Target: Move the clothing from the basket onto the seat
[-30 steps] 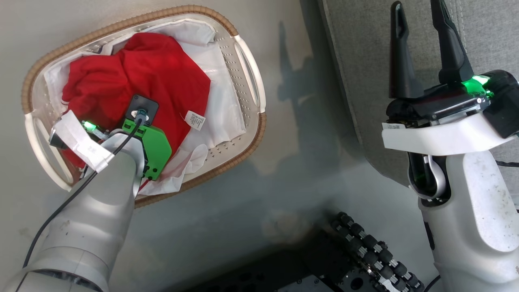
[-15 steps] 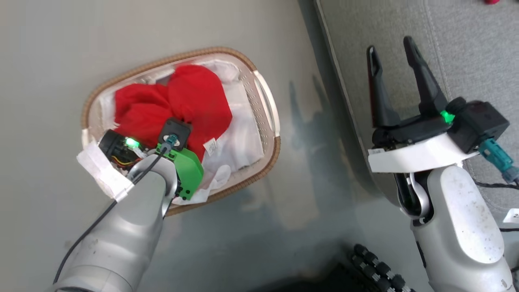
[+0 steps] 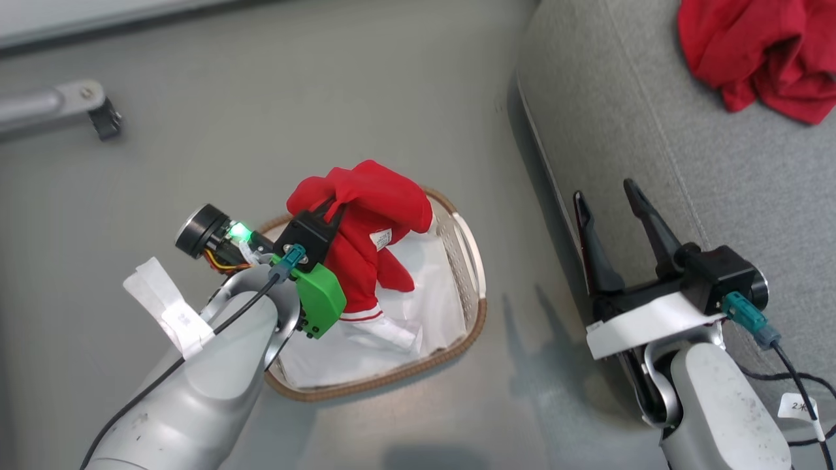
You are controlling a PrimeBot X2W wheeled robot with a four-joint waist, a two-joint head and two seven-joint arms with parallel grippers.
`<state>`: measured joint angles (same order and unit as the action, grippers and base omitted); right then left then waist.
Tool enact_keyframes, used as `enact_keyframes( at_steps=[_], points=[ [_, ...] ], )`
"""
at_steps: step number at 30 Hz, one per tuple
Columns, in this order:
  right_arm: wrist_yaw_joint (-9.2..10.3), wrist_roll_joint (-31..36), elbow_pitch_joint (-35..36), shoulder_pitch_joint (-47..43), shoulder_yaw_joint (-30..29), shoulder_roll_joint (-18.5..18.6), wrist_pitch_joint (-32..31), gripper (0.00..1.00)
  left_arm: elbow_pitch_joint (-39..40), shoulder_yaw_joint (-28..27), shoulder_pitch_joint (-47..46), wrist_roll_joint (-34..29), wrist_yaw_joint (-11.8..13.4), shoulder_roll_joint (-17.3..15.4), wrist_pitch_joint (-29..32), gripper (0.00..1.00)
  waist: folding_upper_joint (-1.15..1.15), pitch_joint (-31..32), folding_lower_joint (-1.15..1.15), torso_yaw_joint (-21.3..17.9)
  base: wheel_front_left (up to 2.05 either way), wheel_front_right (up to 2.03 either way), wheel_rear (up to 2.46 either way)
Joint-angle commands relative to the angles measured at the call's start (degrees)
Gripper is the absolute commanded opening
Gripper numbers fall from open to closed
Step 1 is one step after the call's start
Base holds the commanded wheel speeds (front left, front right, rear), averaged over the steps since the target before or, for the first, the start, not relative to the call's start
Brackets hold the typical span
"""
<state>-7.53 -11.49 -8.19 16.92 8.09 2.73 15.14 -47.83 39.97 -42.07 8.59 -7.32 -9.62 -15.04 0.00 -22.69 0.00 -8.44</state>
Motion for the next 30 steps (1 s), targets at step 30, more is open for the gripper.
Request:
enact_keyframes(
  at_steps=[30],
  points=[
    [0.08,-7.3,-2.8,10.9,24.0,0.3,0.0,1.0,28.8,0.9,-16.5,11.7,1.5,-7.2,11.7,0.0,0.0,17.7,0.0,4.3,0.0,0.0,0.0]
  ],
)
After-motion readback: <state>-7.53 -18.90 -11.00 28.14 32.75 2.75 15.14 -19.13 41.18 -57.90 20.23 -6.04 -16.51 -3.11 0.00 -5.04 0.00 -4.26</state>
